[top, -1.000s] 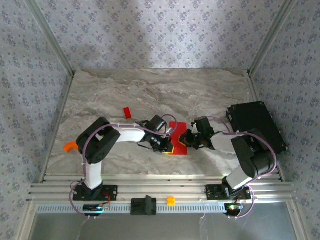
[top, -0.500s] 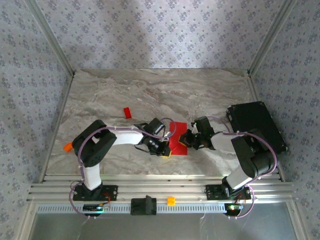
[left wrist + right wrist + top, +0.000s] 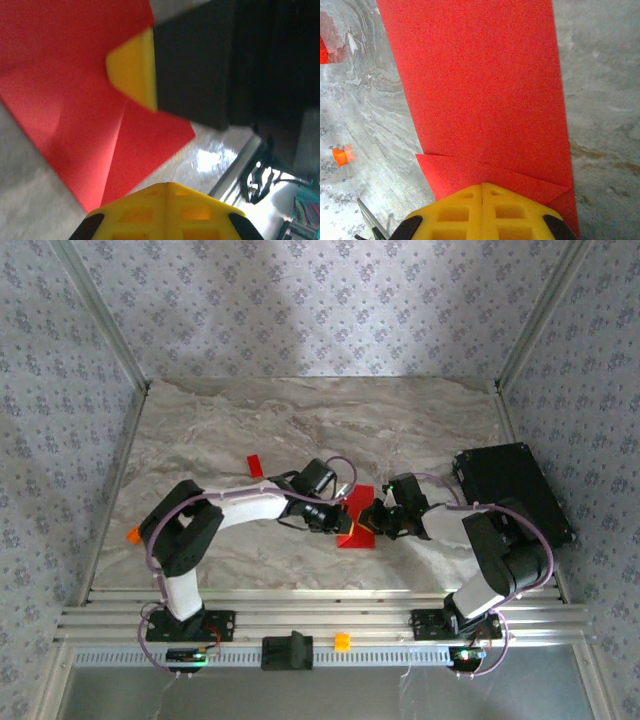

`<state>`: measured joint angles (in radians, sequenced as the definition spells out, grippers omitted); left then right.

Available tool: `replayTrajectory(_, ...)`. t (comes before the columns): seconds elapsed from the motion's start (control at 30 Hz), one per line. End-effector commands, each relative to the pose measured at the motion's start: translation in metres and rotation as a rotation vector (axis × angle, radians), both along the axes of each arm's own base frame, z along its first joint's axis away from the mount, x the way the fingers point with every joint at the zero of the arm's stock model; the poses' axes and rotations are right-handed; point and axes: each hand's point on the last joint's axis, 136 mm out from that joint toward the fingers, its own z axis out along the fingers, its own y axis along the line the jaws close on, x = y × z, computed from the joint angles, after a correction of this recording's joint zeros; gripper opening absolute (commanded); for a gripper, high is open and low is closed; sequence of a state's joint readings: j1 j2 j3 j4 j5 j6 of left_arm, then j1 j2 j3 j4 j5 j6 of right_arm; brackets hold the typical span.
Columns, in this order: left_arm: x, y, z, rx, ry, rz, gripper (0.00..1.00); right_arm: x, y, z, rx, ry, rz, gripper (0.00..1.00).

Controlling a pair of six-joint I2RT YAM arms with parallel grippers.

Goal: Fold a paper plane with a square sheet of paper (pick it up from the middle)

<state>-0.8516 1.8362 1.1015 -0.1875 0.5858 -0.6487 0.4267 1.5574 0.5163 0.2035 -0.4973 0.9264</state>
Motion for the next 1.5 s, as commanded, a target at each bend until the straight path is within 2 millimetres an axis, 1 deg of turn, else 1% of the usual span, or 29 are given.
replayTrajectory(0.0, 0.013, -0.009, -0.008, 0.007, 0.002, 0.018, 0.06, -0.030, -0.030, -0.039, -0.143, 0.138, -0.038, 0.03)
replayTrajectory(0.13, 0.011, -0.006, -0.025, 0.037, 0.018, 0.017, 0.06, -0.030, -0.029, -0.038, -0.139, 0.135, -0.034, 0.03)
replayTrajectory(0.2, 0.004, 0.002, -0.038, 0.069, 0.042, 0.012, 0.06, -0.030, -0.029, -0.037, -0.135, 0.134, -0.037, 0.03)
replayTrajectory(0.27, -0.004, 0.014, -0.050, 0.121, 0.060, 0.011, 0.06, -0.027, -0.027, -0.034, -0.122, 0.120, -0.037, 0.03)
replayTrajectory(0.4, -0.026, 0.039, -0.071, 0.208, 0.084, -0.002, 0.04, -0.016, -0.020, -0.019, -0.085, 0.059, -0.034, 0.04)
replayTrajectory(0.5, -0.039, 0.048, -0.081, 0.232, 0.102, -0.012, 0.04, -0.006, -0.017, -0.005, -0.069, 0.017, -0.028, 0.05)
replayTrajectory(0.57, -0.043, 0.051, -0.085, 0.246, 0.104, -0.012, 0.03, 0.000, -0.014, 0.006, -0.054, -0.018, -0.029, 0.06)
replayTrajectory(0.67, -0.043, 0.054, -0.088, 0.259, 0.103, -0.002, 0.02, 0.004, -0.010, 0.020, -0.043, -0.061, -0.024, 0.07)
replayTrajectory(0.73, -0.041, 0.054, -0.087, 0.256, 0.097, 0.008, 0.02, 0.001, -0.004, 0.023, -0.046, -0.074, -0.008, 0.07)
replayTrajectory(0.83, -0.038, 0.051, -0.083, 0.249, 0.087, 0.016, 0.02, -0.011, 0.009, 0.016, -0.057, -0.058, 0.008, 0.05)
replayTrajectory(0.9, -0.037, 0.050, -0.082, 0.246, 0.086, 0.020, 0.02, -0.019, 0.016, 0.007, -0.050, -0.045, 0.004, 0.04)
replayTrajectory(0.93, -0.037, 0.050, -0.083, 0.246, 0.087, 0.020, 0.01, -0.024, 0.016, 0.001, -0.054, -0.027, 0.001, 0.03)
replayTrajectory(1.07, -0.038, 0.051, -0.084, 0.247, 0.091, 0.024, 0.01, -0.039, 0.002, -0.023, -0.079, 0.042, -0.036, 0.01)
replayTrajectory(1.17, -0.040, 0.052, -0.085, 0.252, 0.097, 0.018, 0.01, -0.040, -0.014, -0.027, -0.082, 0.042, -0.072, 0.01)
replayTrajectory(1.2, -0.040, 0.053, -0.086, 0.253, 0.098, 0.018, 0.01, -0.038, -0.019, -0.026, -0.084, 0.038, -0.078, 0.02)
replayTrajectory(1.27, -0.040, 0.053, -0.087, 0.253, 0.098, 0.018, 0.01, -0.031, -0.024, -0.020, -0.066, 0.020, -0.077, 0.02)
replayTrajectory(1.33, -0.040, 0.053, -0.087, 0.253, 0.100, 0.017, 0.00, -0.024, -0.024, -0.011, -0.043, -0.003, -0.066, 0.03)
replayTrajectory(1.4, -0.040, 0.052, -0.086, 0.251, 0.098, 0.016, 0.00, -0.016, -0.021, 0.003, -0.027, -0.043, -0.050, 0.04)
replayTrajectory(1.47, -0.040, 0.052, -0.086, 0.250, 0.095, 0.016, 0.00, -0.012, -0.017, 0.013, -0.025, -0.077, -0.034, 0.04)
